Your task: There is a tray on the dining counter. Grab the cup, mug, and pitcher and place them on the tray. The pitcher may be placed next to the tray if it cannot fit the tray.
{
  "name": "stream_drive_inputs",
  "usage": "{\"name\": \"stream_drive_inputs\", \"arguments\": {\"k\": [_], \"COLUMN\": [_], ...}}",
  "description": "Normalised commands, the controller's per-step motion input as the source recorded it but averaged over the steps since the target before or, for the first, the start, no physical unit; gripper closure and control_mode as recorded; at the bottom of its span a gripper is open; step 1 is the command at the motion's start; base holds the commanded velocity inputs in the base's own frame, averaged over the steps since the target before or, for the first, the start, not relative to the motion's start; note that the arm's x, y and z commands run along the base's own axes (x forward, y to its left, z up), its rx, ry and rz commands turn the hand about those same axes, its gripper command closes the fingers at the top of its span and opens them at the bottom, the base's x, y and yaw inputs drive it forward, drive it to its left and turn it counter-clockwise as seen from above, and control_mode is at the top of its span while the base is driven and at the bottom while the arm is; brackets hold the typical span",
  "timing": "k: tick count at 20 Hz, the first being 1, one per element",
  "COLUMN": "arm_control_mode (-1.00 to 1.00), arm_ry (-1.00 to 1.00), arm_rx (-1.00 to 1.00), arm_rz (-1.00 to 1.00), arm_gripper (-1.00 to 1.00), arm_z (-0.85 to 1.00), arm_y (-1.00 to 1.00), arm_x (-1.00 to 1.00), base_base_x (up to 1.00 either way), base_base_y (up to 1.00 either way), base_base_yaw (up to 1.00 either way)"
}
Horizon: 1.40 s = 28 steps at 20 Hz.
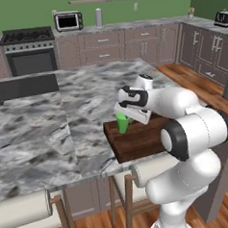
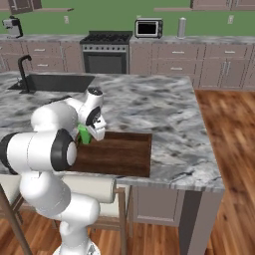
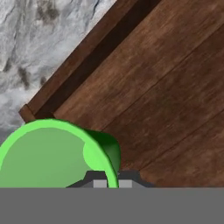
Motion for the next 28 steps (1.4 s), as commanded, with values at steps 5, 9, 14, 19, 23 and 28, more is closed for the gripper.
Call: {"name": "stream_drive_inputs", "arguments": {"k": [5, 9, 14, 19, 23, 28], "arm_control_mode": [-1.00, -1.00, -1.00, -1.00, -1.00, -1.00], "arm_ry": [0.00, 0.00, 0.02, 0.08, 0.05, 0.00], "arm_rx": [0.00, 0.00, 0.00, 0.00, 0.00, 0.00], "arm_rz": [0.00, 0.00, 0.00, 0.00, 0.00, 0.00], "arm_gripper": [1.00, 1.00, 1.00, 1.00, 1.00, 1.00], "arm_z": [-0.22, -0.22, -0.19, -0.15, -0.16, 0.00], "arm_y": [0.06, 0.03, 0.10, 0.05, 0.00, 0.00], "arm_x": [0.41, 0.31, 0.17, 0.00, 0.00, 0.00], "base_base_x": [0.00, 0.00, 0.00, 0.00, 0.00, 0.00], "base_base_y": [0.00, 0.00, 0.00, 0.00, 0.00, 0.00], "base_base_yaw": [0.00, 0.00, 0.00, 0.00, 0.00, 0.00]}}
